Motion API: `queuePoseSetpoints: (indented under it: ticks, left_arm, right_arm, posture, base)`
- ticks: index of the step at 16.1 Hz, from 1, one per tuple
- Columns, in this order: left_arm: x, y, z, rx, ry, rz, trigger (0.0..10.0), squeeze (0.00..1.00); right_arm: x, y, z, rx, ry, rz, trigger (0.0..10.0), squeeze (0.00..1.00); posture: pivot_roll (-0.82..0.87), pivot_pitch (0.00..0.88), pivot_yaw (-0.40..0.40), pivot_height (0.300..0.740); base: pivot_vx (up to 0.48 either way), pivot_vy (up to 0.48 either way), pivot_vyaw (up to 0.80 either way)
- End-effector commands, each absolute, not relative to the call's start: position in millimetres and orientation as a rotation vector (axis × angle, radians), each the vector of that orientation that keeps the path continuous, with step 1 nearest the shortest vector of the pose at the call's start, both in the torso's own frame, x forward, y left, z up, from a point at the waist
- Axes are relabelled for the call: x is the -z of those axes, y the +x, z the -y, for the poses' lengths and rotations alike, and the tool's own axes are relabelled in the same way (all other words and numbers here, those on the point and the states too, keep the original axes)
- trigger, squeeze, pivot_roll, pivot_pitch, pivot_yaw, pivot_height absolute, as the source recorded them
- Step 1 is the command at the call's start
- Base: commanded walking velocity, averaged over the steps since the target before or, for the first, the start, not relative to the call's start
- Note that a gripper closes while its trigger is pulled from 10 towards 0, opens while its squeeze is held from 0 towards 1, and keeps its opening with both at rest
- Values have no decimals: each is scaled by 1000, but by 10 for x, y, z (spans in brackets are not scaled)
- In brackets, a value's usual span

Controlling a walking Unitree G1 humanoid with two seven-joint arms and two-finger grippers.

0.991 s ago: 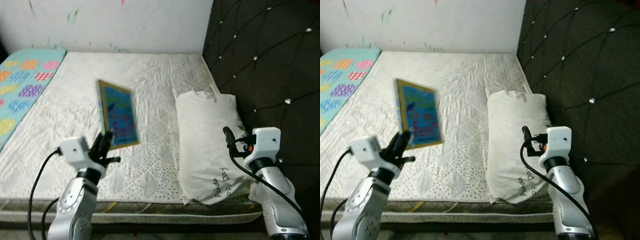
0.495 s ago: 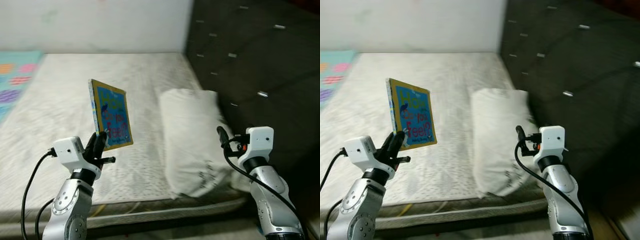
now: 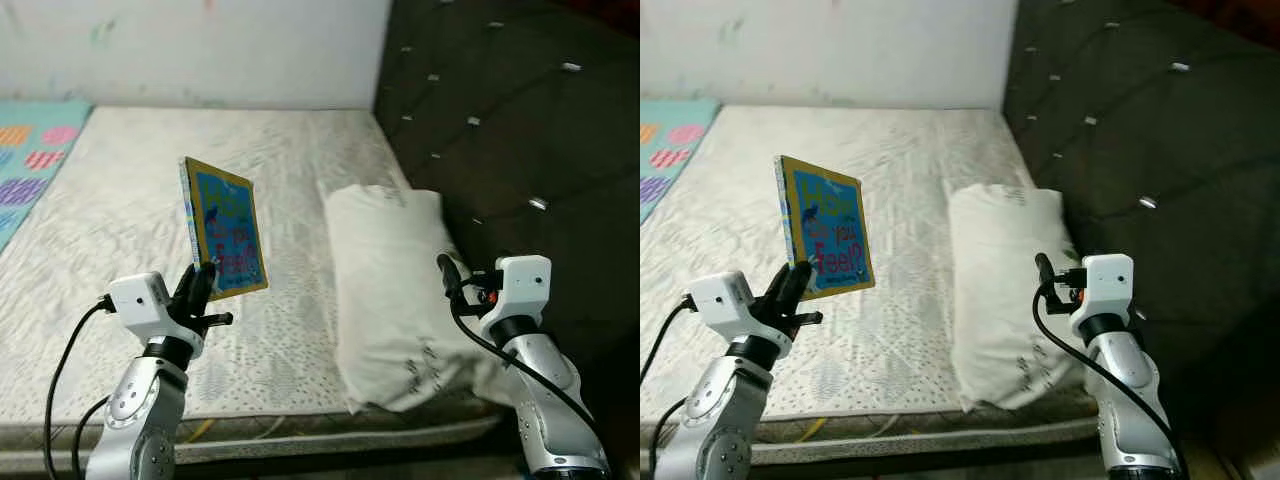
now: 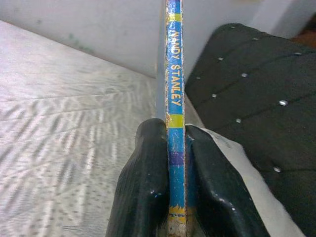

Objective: Clean up the room

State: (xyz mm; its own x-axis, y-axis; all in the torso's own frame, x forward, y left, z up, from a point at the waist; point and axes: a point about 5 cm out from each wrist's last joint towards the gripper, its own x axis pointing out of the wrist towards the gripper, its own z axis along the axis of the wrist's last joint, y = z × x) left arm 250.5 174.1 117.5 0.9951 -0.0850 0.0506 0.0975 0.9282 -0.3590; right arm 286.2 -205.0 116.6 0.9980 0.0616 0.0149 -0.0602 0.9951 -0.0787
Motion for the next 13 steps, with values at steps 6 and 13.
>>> queuePoseSetpoints:
  ticks: [6,13]
  left_arm:
    - [-1279,2515,-1752,105,-356,83,10000,0]
    - [-1251,2517,-1763,88,-356,69,10000,0]
  right_arm:
    - [-1190,2872,2050,-58,-81,26,10000,0]
    - [-1181,2876,2071,-54,-79,18,10000,0]
  posture:
    - [-90,0,-3,740]
    - [-90,0,-3,740]
  base:
    - [249,0,0]
    - [0,0,-190]
